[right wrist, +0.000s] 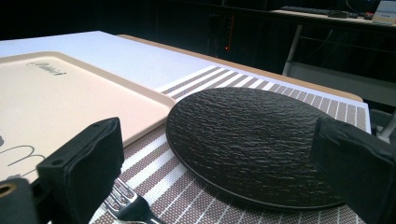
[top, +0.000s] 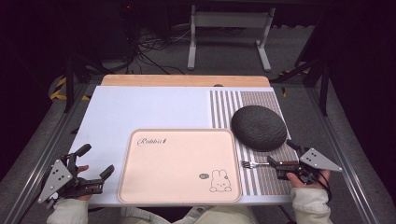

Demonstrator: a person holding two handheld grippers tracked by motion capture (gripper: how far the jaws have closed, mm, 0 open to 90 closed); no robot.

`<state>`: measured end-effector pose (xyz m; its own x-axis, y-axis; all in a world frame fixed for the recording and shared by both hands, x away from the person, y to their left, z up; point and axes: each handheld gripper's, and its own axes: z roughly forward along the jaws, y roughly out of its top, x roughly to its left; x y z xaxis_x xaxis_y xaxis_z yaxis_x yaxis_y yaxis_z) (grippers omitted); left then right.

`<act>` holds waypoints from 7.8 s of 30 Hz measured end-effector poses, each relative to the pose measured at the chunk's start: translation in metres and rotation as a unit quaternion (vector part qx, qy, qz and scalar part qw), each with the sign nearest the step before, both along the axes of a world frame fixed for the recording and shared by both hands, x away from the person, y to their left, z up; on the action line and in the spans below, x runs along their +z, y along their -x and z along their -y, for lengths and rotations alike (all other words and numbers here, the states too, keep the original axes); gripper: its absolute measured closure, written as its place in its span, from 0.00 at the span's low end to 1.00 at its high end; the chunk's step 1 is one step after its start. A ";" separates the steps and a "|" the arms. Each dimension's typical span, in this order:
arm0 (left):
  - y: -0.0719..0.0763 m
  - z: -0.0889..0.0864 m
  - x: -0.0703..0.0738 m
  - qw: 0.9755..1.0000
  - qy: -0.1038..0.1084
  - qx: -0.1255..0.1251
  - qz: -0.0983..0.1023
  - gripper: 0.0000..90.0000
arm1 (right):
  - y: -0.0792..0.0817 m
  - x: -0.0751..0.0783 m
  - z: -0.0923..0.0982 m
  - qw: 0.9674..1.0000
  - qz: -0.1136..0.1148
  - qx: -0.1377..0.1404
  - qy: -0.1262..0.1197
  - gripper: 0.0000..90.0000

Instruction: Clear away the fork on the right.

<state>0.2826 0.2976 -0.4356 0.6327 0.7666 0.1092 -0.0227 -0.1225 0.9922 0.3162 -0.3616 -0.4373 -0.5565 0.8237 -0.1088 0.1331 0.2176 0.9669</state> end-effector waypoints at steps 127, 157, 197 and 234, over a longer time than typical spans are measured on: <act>-0.003 0.001 -0.001 1.000 -0.002 -0.004 -0.014 0.01 | -0.075 0.042 -0.045 0.764 -0.313 0.297 0.481 0.55; -0.004 0.001 -0.001 1.000 -0.004 -0.007 -0.017 0.01 | -0.085 0.025 -0.040 0.763 -0.325 0.313 0.463 0.86; -0.004 0.001 -0.001 1.000 -0.005 -0.005 -0.017 0.01 | -0.063 0.094 -0.061 0.838 -0.253 0.292 0.385 0.87; -0.004 0.001 -0.001 1.000 -0.006 -0.004 -0.017 0.01 | -0.052 0.118 -0.107 0.927 -0.279 0.141 0.209 0.87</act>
<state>0.2864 0.2966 -0.4369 0.6426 0.7599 0.0976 0.0095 -0.1353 0.9908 0.3683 -0.2550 -0.3195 -0.8092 0.5873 -0.0161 0.4672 0.6598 0.5885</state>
